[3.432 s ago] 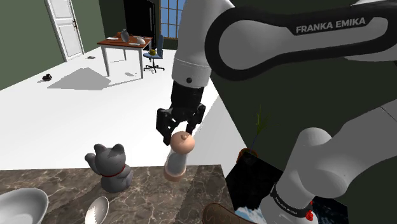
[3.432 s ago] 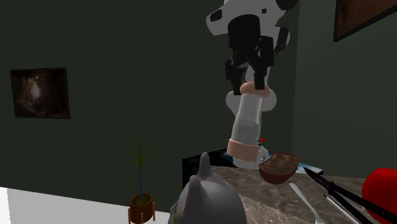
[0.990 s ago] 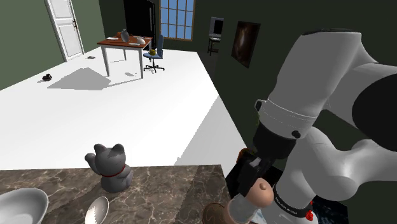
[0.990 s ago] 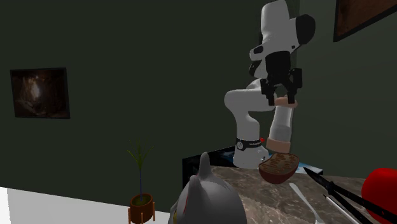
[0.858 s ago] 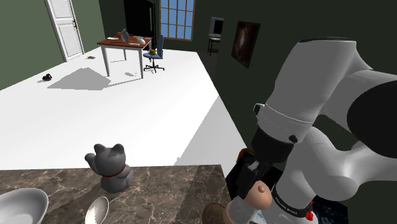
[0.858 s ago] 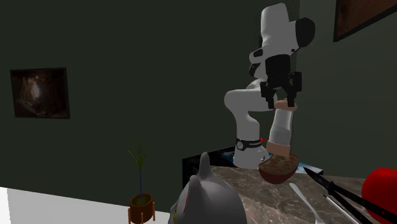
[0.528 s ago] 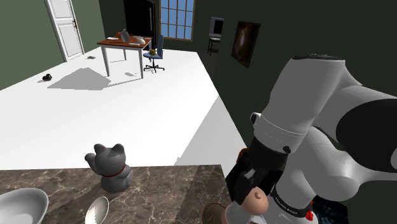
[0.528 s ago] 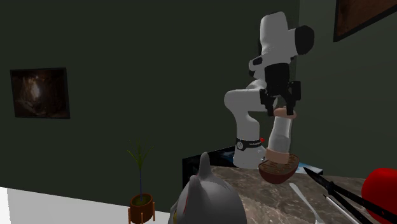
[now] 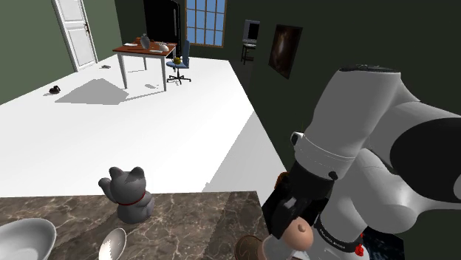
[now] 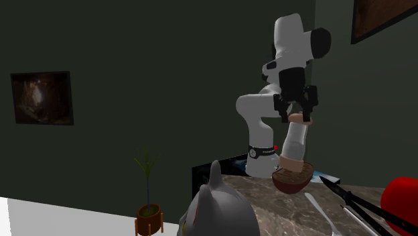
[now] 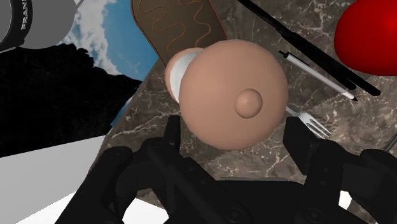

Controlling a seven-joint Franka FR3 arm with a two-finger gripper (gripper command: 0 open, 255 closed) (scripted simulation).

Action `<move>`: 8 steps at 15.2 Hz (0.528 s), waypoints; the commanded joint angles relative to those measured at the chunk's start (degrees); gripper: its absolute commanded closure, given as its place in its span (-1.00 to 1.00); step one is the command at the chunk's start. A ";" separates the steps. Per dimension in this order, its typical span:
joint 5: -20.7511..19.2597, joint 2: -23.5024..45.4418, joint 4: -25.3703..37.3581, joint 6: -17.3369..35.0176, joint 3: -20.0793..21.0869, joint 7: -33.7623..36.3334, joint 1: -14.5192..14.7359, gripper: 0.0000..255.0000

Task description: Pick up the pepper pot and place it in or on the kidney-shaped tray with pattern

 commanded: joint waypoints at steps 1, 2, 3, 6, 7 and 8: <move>-0.02 0.06 -0.09 -0.06 0.04 0.00 0.00 -1.00; 0.00 0.12 -0.07 -0.01 0.07 0.00 -0.01 -1.00; 0.00 0.12 -0.08 -0.01 0.07 0.00 -0.01 -1.00; -1.25 -0.12 1.57 -1.89 -1.21 0.04 -0.55 -1.00; -2.40 -0.15 3.31 -3.65 -2.40 0.10 -1.06 -1.00; -3.48 -0.04 5.10 -5.34 -3.52 0.16 -1.54 -1.00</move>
